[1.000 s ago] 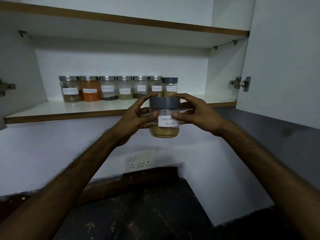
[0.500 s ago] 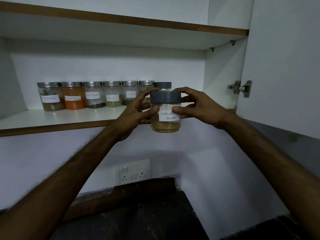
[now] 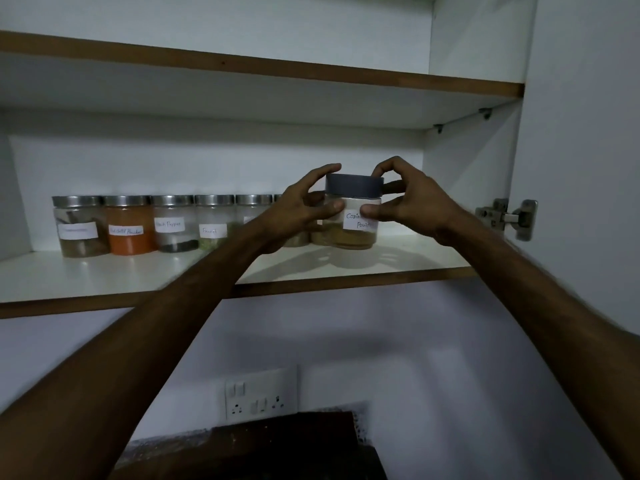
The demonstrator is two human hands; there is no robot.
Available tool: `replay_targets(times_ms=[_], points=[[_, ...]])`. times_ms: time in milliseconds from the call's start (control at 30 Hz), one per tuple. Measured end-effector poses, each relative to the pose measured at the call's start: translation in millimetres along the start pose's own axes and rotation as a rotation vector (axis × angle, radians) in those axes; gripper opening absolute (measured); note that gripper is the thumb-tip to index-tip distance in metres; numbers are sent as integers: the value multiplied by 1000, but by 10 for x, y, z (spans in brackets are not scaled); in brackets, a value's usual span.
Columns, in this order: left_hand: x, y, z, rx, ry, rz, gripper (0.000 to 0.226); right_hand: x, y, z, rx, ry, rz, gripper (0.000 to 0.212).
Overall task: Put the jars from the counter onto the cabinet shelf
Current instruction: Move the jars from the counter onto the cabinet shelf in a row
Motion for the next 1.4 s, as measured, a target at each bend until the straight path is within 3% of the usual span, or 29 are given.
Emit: replay_targets(times_ms=[133, 267, 467, 567, 800, 1167, 1400], points=[[205, -297, 19, -50, -157, -9, 78, -271, -332, 92, -114, 124, 18, 55], [443, -421, 129, -129, -320, -11, 74, -596, -571, 29, -142, 337, 30, 59], [605, -588, 237, -136, -916, -140, 72, -1042, -808, -251, -116, 554, 22, 64], [686, -620, 205, -110, -1064, -174, 72, -1149, -878, -371, -137, 612, 25, 68], [882, -595, 130, -53, -1200, -137, 70, -1316, -957, -514, -169, 609, -4, 72], [758, -352, 213, -39, -1129, -90, 68, -1305, -805, -513, -171, 501, -73, 93], [564, 87, 239, -43, -1103, -177, 69, -919, -318, -477, -258, 469, 15, 65]])
Point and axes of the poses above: each hand's wrist, its own y-axis away from the middle knuckle, its own z-axis out of the back of the hand, x = y × z, the point moved 10 cm from there along -y, towards the middle knuckle, and after that the axes turned 12 degrees about -x, right-handed, at the moved point
